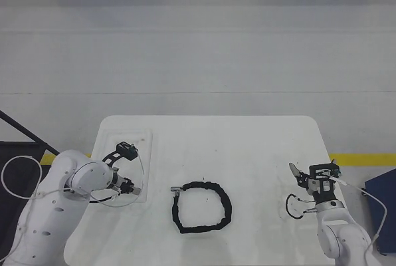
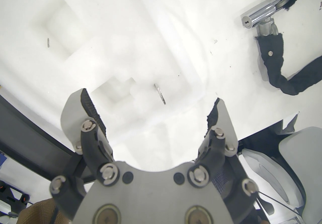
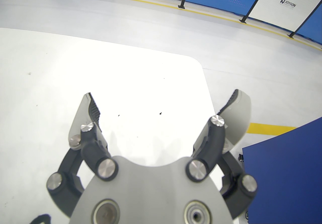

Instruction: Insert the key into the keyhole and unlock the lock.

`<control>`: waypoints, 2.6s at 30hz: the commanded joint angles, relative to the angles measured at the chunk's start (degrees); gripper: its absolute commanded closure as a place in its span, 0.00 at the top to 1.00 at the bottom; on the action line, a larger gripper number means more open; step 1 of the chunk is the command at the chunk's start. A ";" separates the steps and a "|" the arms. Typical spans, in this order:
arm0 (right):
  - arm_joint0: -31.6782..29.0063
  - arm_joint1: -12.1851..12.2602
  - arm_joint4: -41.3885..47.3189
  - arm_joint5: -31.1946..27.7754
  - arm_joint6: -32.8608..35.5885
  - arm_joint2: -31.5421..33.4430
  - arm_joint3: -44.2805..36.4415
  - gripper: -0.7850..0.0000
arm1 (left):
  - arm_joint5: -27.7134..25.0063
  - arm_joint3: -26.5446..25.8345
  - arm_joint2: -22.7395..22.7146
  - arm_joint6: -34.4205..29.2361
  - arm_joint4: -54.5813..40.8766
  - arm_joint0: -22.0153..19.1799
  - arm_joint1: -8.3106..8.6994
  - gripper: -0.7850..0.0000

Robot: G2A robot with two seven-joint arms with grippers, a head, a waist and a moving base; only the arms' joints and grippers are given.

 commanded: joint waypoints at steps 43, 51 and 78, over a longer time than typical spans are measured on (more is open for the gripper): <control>0.00 0.00 0.00 0.00 0.00 0.00 0.00 1.00 | 6.05 5.84 15.85 0.00 -5.88 -11.90 5.24 0.40; 0.00 0.00 0.00 0.00 0.00 0.00 0.00 1.00 | 7.19 7.54 19.73 0.00 -7.59 -13.92 6.34 0.34; 0.00 0.00 0.00 0.00 0.00 0.00 0.00 1.00 | 15.38 8.42 40.93 0.00 -13.45 -29.46 10.48 0.31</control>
